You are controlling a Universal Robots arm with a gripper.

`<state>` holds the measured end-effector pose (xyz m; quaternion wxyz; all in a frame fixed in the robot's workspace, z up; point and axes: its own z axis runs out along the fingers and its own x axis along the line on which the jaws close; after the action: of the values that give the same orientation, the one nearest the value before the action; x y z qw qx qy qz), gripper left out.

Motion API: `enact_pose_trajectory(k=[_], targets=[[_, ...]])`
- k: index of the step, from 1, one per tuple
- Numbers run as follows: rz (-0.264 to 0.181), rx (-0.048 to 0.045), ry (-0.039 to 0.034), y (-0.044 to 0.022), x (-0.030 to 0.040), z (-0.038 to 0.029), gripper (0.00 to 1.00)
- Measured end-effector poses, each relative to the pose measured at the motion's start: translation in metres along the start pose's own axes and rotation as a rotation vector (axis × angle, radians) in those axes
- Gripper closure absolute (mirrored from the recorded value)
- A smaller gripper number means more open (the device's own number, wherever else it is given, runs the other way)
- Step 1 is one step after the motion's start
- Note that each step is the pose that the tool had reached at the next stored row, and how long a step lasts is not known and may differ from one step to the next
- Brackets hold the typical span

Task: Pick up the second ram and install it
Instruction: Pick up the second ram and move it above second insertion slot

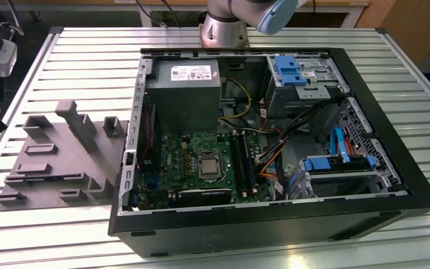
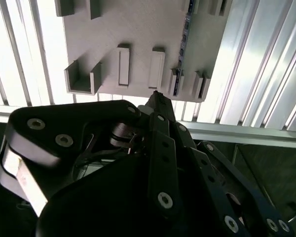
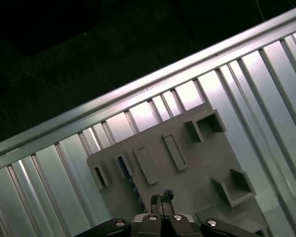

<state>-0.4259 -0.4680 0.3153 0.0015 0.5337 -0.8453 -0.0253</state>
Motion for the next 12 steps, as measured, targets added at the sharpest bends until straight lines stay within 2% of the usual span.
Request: enact_pose_trajectory(k=[12], targets=[[-0.128, -0.0031, 0.0056, -0.0001, 0.0000, 0.0017, 0.89]])
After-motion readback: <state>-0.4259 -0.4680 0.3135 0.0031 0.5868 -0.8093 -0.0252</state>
